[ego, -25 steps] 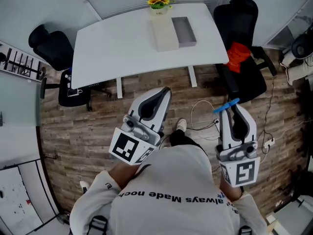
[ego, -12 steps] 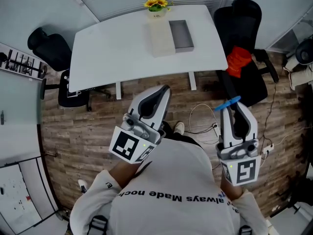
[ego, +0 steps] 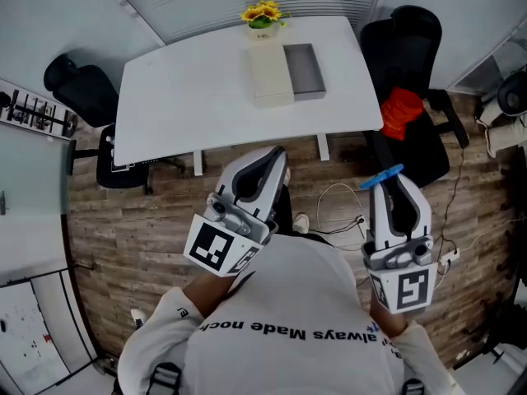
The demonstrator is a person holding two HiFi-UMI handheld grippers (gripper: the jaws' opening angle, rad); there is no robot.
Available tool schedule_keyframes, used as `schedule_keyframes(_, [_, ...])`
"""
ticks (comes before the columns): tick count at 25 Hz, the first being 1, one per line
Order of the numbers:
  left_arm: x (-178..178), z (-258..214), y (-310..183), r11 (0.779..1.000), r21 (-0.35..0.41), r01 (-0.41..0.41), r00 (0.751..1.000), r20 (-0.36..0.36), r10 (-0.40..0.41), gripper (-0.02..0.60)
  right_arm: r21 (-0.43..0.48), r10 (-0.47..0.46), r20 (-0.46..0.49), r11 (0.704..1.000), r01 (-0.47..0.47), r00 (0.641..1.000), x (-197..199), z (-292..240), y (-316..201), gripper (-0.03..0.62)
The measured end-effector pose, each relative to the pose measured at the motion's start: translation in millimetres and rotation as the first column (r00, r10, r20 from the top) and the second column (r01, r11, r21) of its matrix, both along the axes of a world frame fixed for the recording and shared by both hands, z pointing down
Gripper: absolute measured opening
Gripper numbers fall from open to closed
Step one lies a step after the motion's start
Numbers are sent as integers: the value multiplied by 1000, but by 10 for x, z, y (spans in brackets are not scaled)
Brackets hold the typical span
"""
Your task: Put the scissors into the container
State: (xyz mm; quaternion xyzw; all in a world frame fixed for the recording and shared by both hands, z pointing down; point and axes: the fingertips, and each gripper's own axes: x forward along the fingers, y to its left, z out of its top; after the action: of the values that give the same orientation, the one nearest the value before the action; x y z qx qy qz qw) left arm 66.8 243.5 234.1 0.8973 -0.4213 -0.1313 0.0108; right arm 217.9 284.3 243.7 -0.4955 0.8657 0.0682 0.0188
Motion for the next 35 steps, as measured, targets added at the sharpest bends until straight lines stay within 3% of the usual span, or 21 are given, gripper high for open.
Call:
schedule_keyframes(9, [-216,-61,-623,1000,26,5,1000,5,-5,20,8,-12,-12,1000,12,1000,-215,-24,-602,81])
schedule_keyframes(35, [-606,46,-2924,999,-22,-49,998,-40,49,20,-18,-5,-63,1000,3,998,-746,-53,-2872,80])
